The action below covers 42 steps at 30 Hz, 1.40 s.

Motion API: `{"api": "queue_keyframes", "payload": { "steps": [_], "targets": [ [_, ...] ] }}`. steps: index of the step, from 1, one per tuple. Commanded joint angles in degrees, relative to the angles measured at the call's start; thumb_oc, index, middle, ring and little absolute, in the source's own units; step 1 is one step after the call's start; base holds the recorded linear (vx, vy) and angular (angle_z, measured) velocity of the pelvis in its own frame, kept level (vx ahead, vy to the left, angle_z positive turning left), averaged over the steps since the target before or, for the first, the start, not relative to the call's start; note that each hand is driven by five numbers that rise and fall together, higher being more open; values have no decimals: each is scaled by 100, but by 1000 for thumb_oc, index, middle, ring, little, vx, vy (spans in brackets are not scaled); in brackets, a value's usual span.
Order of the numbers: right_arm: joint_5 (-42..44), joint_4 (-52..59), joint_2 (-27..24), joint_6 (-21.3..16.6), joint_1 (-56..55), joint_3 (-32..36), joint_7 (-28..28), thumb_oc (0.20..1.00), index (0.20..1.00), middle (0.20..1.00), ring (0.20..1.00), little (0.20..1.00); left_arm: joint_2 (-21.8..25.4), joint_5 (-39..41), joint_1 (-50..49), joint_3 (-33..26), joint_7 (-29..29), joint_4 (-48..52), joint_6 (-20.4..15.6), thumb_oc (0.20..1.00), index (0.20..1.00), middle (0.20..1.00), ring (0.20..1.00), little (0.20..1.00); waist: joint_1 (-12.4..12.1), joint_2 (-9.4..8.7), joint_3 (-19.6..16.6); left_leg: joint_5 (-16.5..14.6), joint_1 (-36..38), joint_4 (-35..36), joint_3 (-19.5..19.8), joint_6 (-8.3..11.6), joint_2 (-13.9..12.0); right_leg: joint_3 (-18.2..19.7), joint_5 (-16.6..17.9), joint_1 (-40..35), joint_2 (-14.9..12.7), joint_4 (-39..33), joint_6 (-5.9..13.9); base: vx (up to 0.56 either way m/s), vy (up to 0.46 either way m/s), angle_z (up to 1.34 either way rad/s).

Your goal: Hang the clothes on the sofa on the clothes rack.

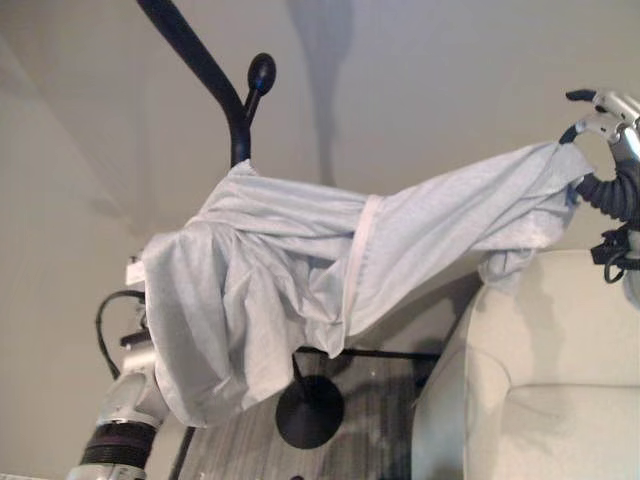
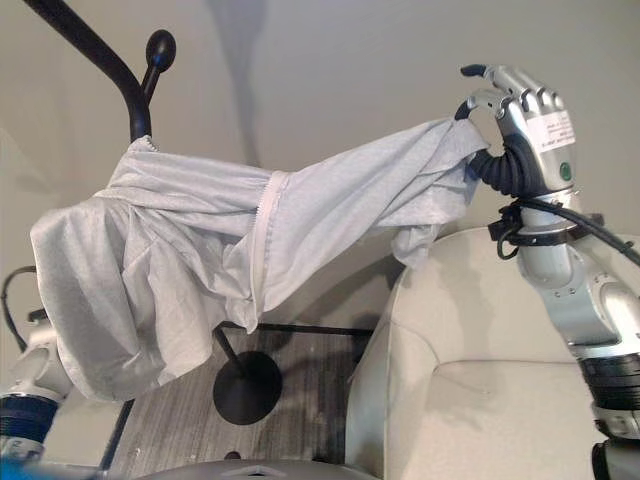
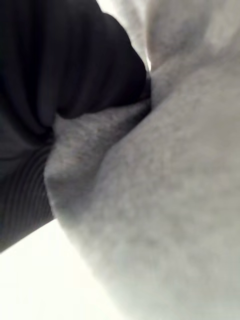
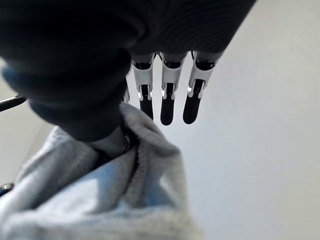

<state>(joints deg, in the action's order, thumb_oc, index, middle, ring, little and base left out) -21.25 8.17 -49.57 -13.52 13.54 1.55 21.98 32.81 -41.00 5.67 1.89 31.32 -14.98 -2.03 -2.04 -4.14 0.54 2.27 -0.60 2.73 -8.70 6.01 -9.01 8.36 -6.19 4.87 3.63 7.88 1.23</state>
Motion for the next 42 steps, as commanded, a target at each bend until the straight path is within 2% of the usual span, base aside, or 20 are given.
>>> {"api": "queue_keyframes", "payload": {
  "steps": [1, 4, 5, 6, 9, 10, 12, 19, 20, 21, 22, 25, 31, 32, 35, 36, 37, 38, 42],
  "targets": [
    [355, -172, 498, -99, -339, -210, 3, 200, 200, 200, 200, 200, 53, 235, -82, 374, -170, -65, -203, 200, 200, 200, 200, 200, -37, -246, -298, 717, -723, 227, 4, 324, -268, -130, 65, -1088, -218, -1092, 245, -31, -6, 1],
    [492, -490, 1300, -142, -696, -703, -16, 200, 200, 200, 200, 200, -394, 538, -66, 808, -212, -325, -308, 200, 200, 200, 200, 200, 16, -198, -257, 736, -707, 227, -18, 310, -278, -119, 67, -1080, -190, -1066, 217, 0, 0, 0],
    [626, -847, 1732, -163, -782, -1108, 21, 200, 200, 200, 200, 200, -641, 799, 1, 1148, -206, -599, -398, 200, 200, 200, 200, 200, 40, -172, -242, 745, -691, 227, -26, 305, -282, -111, 73, -1072, -185, -1051, 212, 0, 0, 0],
    [623, -878, 1737, -178, -768, -1123, 37, 200, 200, 200, 200, 200, -638, 808, 12, 1157, -192, -627, -408, 200, 200, 200, 200, 200, 41, -175, -246, 743, -689, 227, -27, 305, -283, -110, 72, -1072, -184, -1050, 212, 0, 0, 0],
    [1017, -1507, 2326, -178, -827, -1704, 147, 200, 200, 200, 200, 200, -1058, 1486, 125, 1665, -254, -916, -616, 200, 200, 200, 200, 200, 85, -108, -201, 768, -673, 227, -36, 299, -292, -101, 75, -1050, -170, -1021, 206, 0, 0, 0],
    [1016, -1512, 2327, -181, -823, -1705, 149, 200, 200, 200, 200, 200, -1058, 1486, 128, 1665, -253, -919, -618, 200, 200, 200, 200, 200, 85, -109, -200, 768, -673, 227, -36, 299, -292, -101, 75, -1050, -170, -1021, 206, 0, 0, 0],
    [1419, -2087, 2804, -149, -811, -2300, 186, 200, 200, 200, 200, 200, -1428, 2248, 280, 2118, -373, -1058, -787, 200, 200, 200, 200, 200, 133, -35, -142, 796, -656, 227, -42, 291, -292, -82, 84, -1024, -157, -991, 202, -19, -6, 0],
    [2295, -2803, 3234, -141, -601, -3158, 27, 200, 200, 200, 200, 200, -1868, 3205, 597, 2734, -532, -1386, -881, 200, 200, 200, 200, 200, 210, 67, -38, 824, -665, 227, -62, 295, -315, -37, 102, -955, -116, -960, 200, -17, -3, -1],
    [2372, -2819, 3247, -149, -588, -3187, 28, 256, 256, 256, 256, 256, -1895, 3297, 619, 2746, -544, -1402, -887, 200, 200, 200, 200, 200, 214, 76, -35, 824, -668, 227, -63, 296, -317, -32, 106, -948, -113, -959, 199, 0, 0, 0],
    [2374, -2821, 3247, -150, -586, -3187, 27, 363, 363, 363, 363, 363, -1896, 3299, 622, 2745, -544, -1404, -888, 200, 200, 200, 200, 200, 214, 77, -35, 824, -669, 227, -63, 296, -317, -32, 106, -947, -113, -958, 199, -8, -3, -4],
    [2567, -2819, 3241, -163, -583, -3197, 6, 1000, 1000, 1000, 1000, 1000, -1948, 3473, 649, 2792, -567, -1455, -880, 200, 200, 200, 200, 200, 221, 98, -32, 831, -673, 227, -70, 301, -322, -35, 113, -938, -111, -960, 200, -7, 0, -4],
    [2798, -2723, 3176, -197, -659, -3121, -56, 1000, 1000, 1000, 1000, 1000, -1946, 3501, 624, 2794, -579, -1498, -841, 200, 200, 200, 200, 200, 236, 101, -54, 822, -666, 227, -89, 304, -330, -38, 123, -941, -112, -972, 203, 6, 5, -7],
    [2659, -2576, 3061, -191, -805, -2854, 139, 1000, 1000, 1000, 1000, 1000, -2008, 3723, 476, 2608, -537, -1622, -802, 200, 200, 200, 200, 200, 247, 96, -109, 816, -651, 227, -117, 314, -345, -31, 142, -954, -118, -1001, 213, 12, 9, -4],
    [2647, -2530, 3045, -187, -834, -2786, 166, 1000, 1000, 1000, 1000, 1000, -2020, 3777, 454, 2573, -541, -1622, -791, 564, 564, 564, 564, 564, 246, 94, -122, 814, -648, 227, -117, 314, -346, -33, 144, -954, -119, -1003, 217, 0, 0, 0],
    [2503, -2410, 2961, -174, -865, -2636, 259, 1000, 1000, 1000, 1000, 1000, -2015, 3838, 380, 2482, -557, -1620, -782, 564, 564, 564, 564, 564, 237, 85, -150, 808, -648, 227, -113, 315, -348, -39, 145, -963, -122, -1010, 222, 0, 0, 0],
    [2501, -2407, 2961, -172, -867, -2635, 259, 1000, 1000, 1000, 1000, 1000, -2015, 3838, 378, 2483, -557, -1619, -781, 595, 595, 595, 595, 595, 237, 86, -151, 808, -647, 227, -113, 315, -348, -39, 145, -963, -122, -1010, 222, 0, 0, 0],
    [2435, -2370, 2922, -166, -858, -2577, 302, 1000, 1000, 1000, 1000, 1000, -2027, 3879, 351, 2450, -556, -1622, -791, 865, 865, 865, 865, 865, 231, 82, -153, 808, -648, 227, -106, 314, -348, -44, 143, -962, -122, -1007, 225, 0, 0, 0],
    [2381, -2305, 2886, -167, -843, -2478, 375, 1000, 1000, 1000, 1000, 1000, -2029, 3932, 313, 2422, -557, -1609, -773, 1000, 1000, 1000, 1000, 1000, 225, 68, -164, 808, -647, 227, -97, 315, -353, -52, 143, -968, -123, -1014, 226, 0, 0, 0],
    [2222, -2028, 2744, -183, -784, -2290, 454, 1000, 1000, 1000, 1000, 1000, -2030, 4012, 218, 2286, -542, -1572, -773, 1000, 1000, 1000, 1000, 1000, 184, 27, -203, 801, -642, 227, -87, 308, -348, -68, 144, -979, -122, -1023, 226, 0, 0, 0]
  ]
}}
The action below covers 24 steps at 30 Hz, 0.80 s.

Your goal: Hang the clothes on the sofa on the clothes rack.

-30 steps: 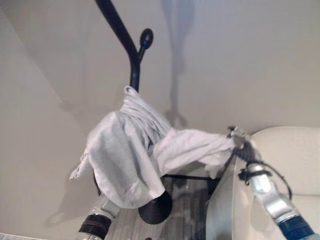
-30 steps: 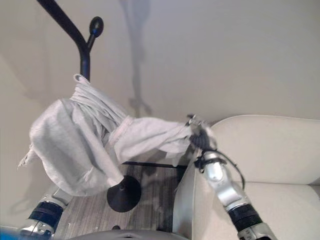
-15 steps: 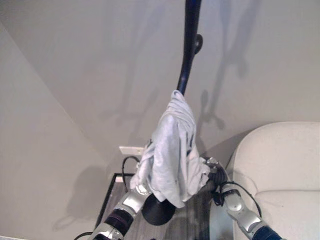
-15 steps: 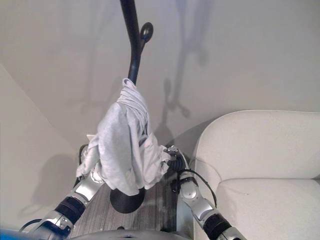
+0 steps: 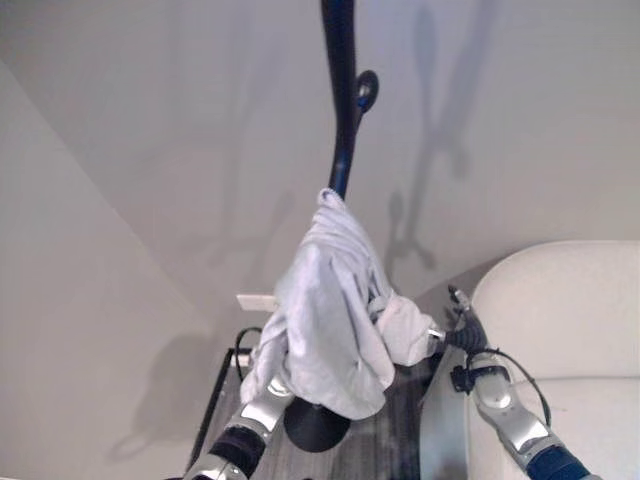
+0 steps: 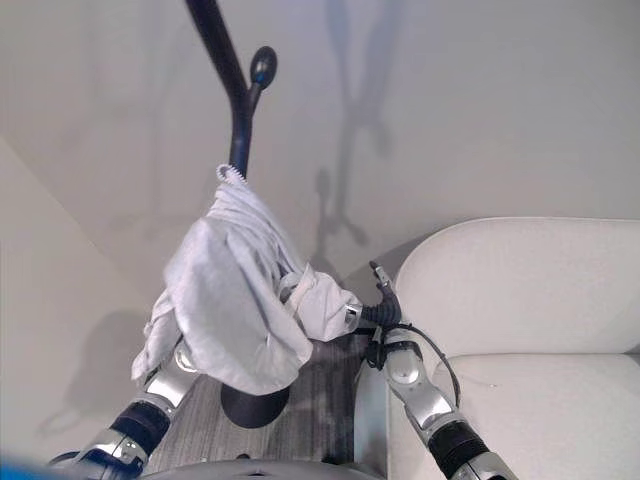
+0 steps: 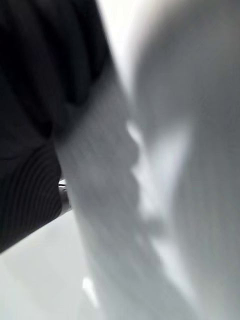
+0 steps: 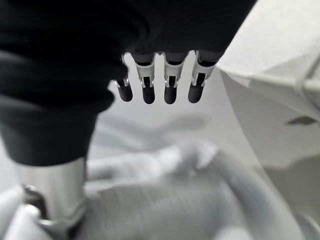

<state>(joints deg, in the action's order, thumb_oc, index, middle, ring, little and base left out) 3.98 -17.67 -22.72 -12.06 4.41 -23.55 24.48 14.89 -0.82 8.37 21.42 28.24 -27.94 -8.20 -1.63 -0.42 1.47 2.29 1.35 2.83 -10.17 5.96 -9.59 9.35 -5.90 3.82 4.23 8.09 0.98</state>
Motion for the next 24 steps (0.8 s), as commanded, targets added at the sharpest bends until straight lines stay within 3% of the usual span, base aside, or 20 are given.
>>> {"api": "queue_keyframes", "payload": {
  "steps": [1, 16, 24],
  "targets": [
    [-373, 607, 24, -325, 150, 244, 223, 1000, 1000, 1000, 1000, 1000, -241, 3, -70, 276, -212, -276, -155, 1000, 1000, 1000, 1000, 1000, 128, -355, -306, 801, -836, 217, 63, 312, -288, -171, 115, -878, -185, -1045, 252, 0, 0, 0],
    [-606, 607, -66, -322, -85, 539, 308, 1000, 1000, 1000, 1000, 1000, -200, -191, -222, -82, -35, -503, -181, 1000, 1000, 1000, 1000, 1000, 96, -381, -371, 781, -792, 217, 26, 302, -270, -185, 113, -902, -212, -1047, 261, 0, 0, 0],
    [-454, 871, -226, -426, -642, 1159, 239, 1000, 1000, 1000, 1000, 1000, -179, -237, -368, -422, 99, -584, -146, 1000, 1000, 1000, 1000, 1000, 208, -365, -401, 738, -761, 217, -38, 293, -277, -169, 119, -871, -247, -1006, 296, 0, 0, 0]
  ]
}}
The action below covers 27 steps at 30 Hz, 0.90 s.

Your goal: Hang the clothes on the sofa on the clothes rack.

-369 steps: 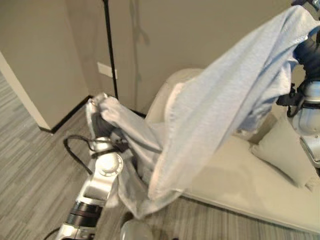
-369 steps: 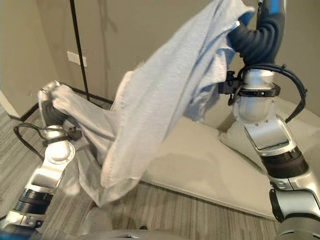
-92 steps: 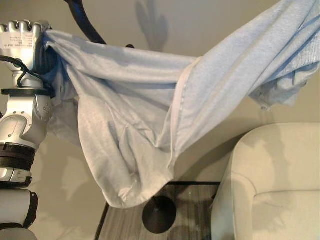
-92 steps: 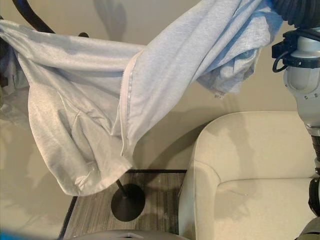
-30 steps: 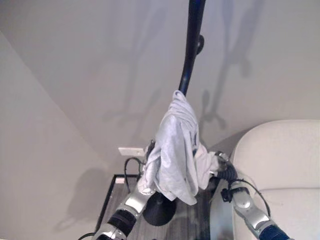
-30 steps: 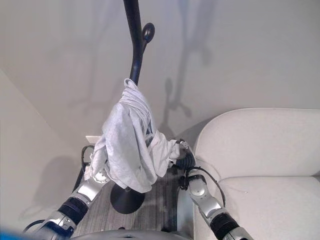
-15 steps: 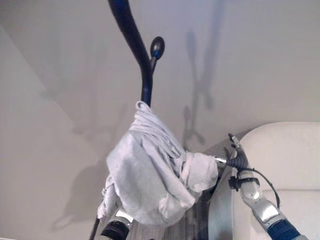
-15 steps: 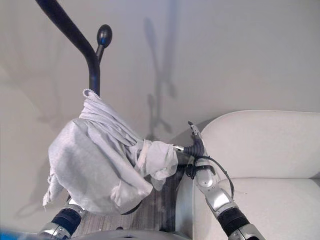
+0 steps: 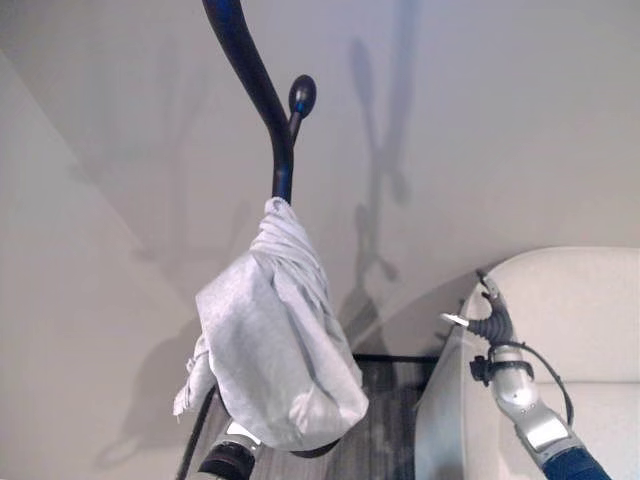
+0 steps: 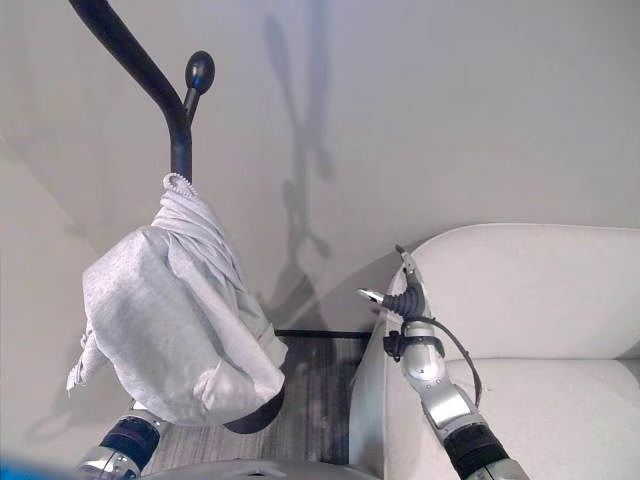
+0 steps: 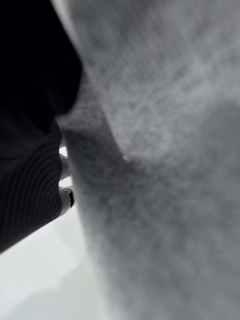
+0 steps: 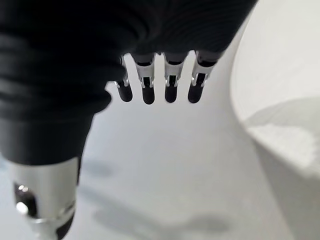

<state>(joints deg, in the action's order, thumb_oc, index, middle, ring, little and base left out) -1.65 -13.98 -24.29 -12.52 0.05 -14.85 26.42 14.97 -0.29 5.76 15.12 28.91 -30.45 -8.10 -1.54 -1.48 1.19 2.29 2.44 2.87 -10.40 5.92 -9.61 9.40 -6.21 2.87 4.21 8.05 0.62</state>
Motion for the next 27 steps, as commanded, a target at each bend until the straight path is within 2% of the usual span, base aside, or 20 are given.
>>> {"api": "queue_keyframes", "payload": {
  "steps": [1, 2, 5, 9, 14, 21, 25, 27],
  "targets": [
    [186, 577, -97, -401, -325, 437, -7, 1000, 1000, 1000, 1000, 1000, -183, -275, -134, 91, 66, -402, -144, 1000, 1000, 1000, 1000, 1000, 217, -258, -375, 735, -863, 213, -23, 296, -273, -171, 151, -772, -248, -992, 335, 0, 0, 0],
    [189, 589, -101, -395, -336, 443, -13, 1000, 1000, 1000, 1000, 1000, -186, -276, -135, 95, 66, -403, -145, 1000, 1000, 1000, 1000, 1000, 214, -256, -377, 734, -862, 213, -23, 296, -273, -171, 150, -772, -248, -992, 336, 0, 0, 0],
    [387, 558, -103, -399, -705, 993, -4, 1000, 1000, 1000, 1000, 1000, -231, -86, -229, -368, 189, -596, -106, 1000, 1000, 1000, 1000, 1000, 269, -251, -411, 721, -850, 213, -51, 294, -263, -163, 147, -762, -264, -974, 357, 0, 0, 0],
    [1062, 186, 205, -489, -998, 1701, 132, 1000, 1000, 1000, 1000, 1000, -219, 158, -314, -999, 474, -970, -58, 1000, 1000, 1000, 1000, 1000, 322, -234, -459, 700, -831, 213, -64, 292, -266, -156, 131, -741, -276, -950, 367, 0, 0, 0],
    [1503, -271, 380, -606, -1089, 2179, 255, 1000, 1000, 1000, 1000, 1000, -166, 264, -358, -1370, 635, -1242, -55, 1000, 1000, 1000, 1000, 1000, 340, -241, -490, 700, -845, 213, -47, 298, -265, -137, 121, -726, -266, -929, 354, 2, 3, -7],
    [2028, -1467, 527, -724, -917, 2406, 439, 1000, 1000, 1000, 1000, 1000, -201, 424, -399, -1408, 560, -1647, -209, 1000, 1000, 1000, 1000, 1000, 329, -239, -514, 719, -909, 213, 3, 317, -267, -136, 119, -707, -225, -921, 329, -1, 0, 0],
    [2200, -2064, 604, -711, -820, 2255, 435, 1000, 1000, 1000, 1000, 1000, -371, 1090, -494, -1262, 208, -1706, -514, 1000, 1000, 1000, 1000, 1000, 315, -238, -463, 742, -931, 213, 25, 318, -262, -144, 130, -699, -206, -915, 322, -31, -7, -1],
    [2426, -2547, 681, -703, -729, 2174, 390, 1000, 1000, 1000, 1000, 1000, -529, 1822, -600, -1192, -197, -1847, -699, 1000, 1000, 1000, 1000, 1000, 298, -232, -429, 754, -944, 213, 26, 315, -266, -142, 132, -691, -200, -903, 320, -36, -1, -3]
  ]
}}
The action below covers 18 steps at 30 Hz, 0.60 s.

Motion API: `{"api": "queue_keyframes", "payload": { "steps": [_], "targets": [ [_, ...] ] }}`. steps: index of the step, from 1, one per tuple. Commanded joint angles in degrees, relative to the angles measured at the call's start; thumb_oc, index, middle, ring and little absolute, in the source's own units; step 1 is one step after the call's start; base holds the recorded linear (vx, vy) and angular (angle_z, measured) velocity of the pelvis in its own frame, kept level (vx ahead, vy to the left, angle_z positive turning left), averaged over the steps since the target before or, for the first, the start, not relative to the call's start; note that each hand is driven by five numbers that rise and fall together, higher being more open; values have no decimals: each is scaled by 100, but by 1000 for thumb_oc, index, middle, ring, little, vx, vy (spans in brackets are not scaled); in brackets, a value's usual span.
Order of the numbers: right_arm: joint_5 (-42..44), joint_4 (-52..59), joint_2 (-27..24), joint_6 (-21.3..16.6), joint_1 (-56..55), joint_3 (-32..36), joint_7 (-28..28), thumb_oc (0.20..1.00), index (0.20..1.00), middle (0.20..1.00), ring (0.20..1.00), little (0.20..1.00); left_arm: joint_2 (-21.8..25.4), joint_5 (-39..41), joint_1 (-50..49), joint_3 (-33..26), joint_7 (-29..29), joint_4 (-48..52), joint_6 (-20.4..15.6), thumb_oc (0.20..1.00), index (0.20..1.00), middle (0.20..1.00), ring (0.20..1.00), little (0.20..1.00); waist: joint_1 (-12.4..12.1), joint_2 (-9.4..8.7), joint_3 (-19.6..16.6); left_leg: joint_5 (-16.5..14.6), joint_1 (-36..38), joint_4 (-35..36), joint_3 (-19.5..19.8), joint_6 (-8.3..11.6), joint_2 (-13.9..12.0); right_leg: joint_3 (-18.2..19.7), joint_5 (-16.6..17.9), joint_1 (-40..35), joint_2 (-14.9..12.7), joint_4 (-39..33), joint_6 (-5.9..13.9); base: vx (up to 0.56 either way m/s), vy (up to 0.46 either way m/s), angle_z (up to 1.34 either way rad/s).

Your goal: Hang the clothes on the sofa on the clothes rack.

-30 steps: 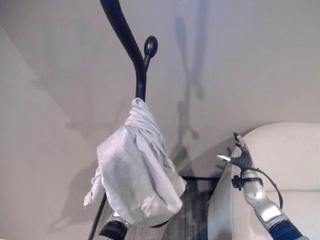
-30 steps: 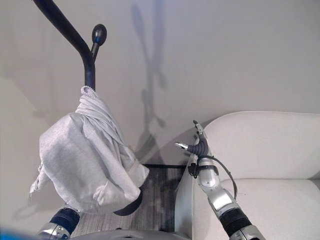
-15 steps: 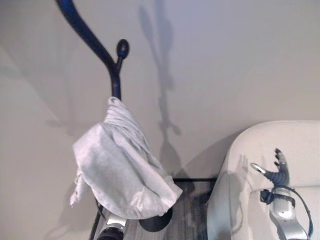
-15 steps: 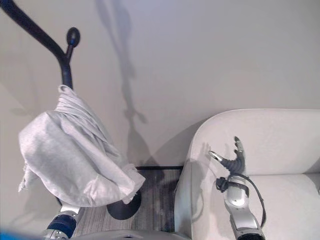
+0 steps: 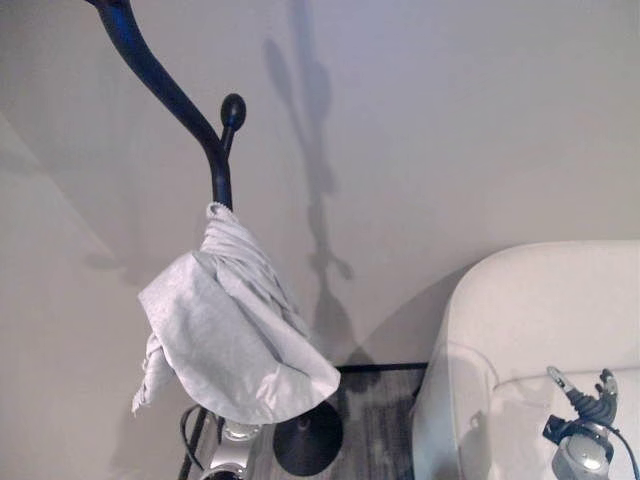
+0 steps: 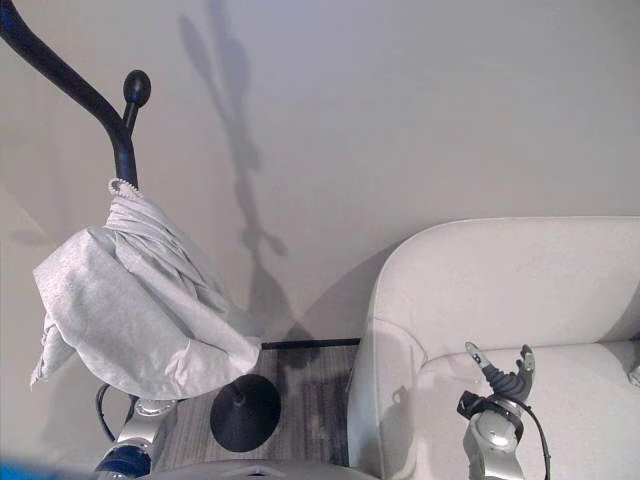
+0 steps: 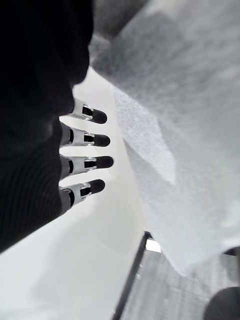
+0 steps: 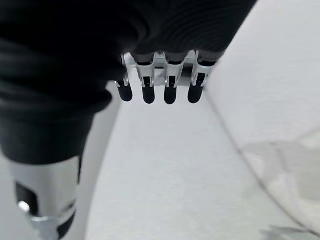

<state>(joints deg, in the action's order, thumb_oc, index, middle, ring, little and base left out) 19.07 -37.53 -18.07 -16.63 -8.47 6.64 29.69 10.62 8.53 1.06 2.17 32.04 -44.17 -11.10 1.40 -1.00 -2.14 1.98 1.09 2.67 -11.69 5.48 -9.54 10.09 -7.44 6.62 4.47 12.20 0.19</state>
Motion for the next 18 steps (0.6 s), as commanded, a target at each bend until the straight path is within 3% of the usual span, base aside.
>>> {"api": "queue_keyframes", "payload": {
  "steps": [1, 3, 5, 6, 7, 8, 11, 18],
  "targets": [
    [486, -410, 97, -302, 169, -18, 10, 1000, 1000, 1000, 1000, 1000, -131, 1247, -155, 103, -669, -564, -451, 1000, 1000, 1000, 1000, 1000, -5, -279, -81, 788, -808, 233, 160, 356, -271, -211, 257, -1066, -224, -1312, 360, -43, -3, -1],
    [635, -710, 148, -287, 225, -53, -49, 1000, 1000, 1000, 1000, 1000, -157, 1470, -178, 105, -826, -654, -470, 1000, 1000, 1000, 1000, 1000, -15, -282, -64, 787, -807, 233, 168, 354, -270, -214, 257, -1067, -221, -1308, 358, -20, -1, 1],
    [1462, -2050, 372, -239, 429, -3, -347, 1000, 1000, 1000, 1000, 1000, -306, 2116, -109, -70, -1247, -1649, -373, 1000, 1000, 1000, 1000, 1000, -36, -298, -23, 762, -769, 233, 150, 347, -248, -220, 230, -1098, -226, -1298, 361, -10, 3, 2],
    [1472, -2068, 367, -246, 445, -2, -360, 1000, 1000, 1000, 1000, 1000, -305, 2120, -96, -73, -1253, -1659, -377, 1000, 1000, 1000, 1000, 1000, -37, -289, -24, 778, -787, 233, 153, 349, -260, -219, 248, -1081, -214, -1300, 358, 0, 0, 0],
    [2244, -2901, 498, -105, 607, 150, -670, 1000, 1000, 1000, 1000, 1000, -376, 2572, 2, -256, -1499, -2137, -275, 1000, 1000, 1000, 1000, 1000, -53, -291, -38, 764, -785, 233, 150, 351, -255, -232, 247, -1080, -208, -1303, 359, 0, 0, 0],
    [2248, -2908, 495, -108, 613, 150, -676, 1000, 1000, 1000, 1000, 1000, -376, 2573, 7, -257, -1502, -2140, -277, 1000, 1000, 1000, 1000, 1000, -53, -291, -34, 764, -783, 233, 150, 351, -254, -232, 247, -1082, -209, -1303, 359, 0, 0, 0],
    [4309, -4841, 579, 555, 821, 1120, -1229, 1000, 1000, 1000, 1000, 1000, -454, 3059, 43, -636, -2005, -2896, -1, 1000, 1000, 1000, 1000, 1000, -85, -275, -111, 729, -745, 233, 125, 374, -230, -266, 221, -1122, -220, -1335, 363, 31, 12, -1],
    [4620, -5292, 627, 921, 879, 1299, -1515, 1000, 1000, 1000, 1000, 1000, -557, 3120, 24, -560, -2534, -3382, 279, 1000, 1000, 1000, 1000, 1000, -45, -189, -175, 724, -734, 233, 56, 384, -234, -270, 240, -1104, -237, -1348, 390, 21, 13, 0]
  ]
}}
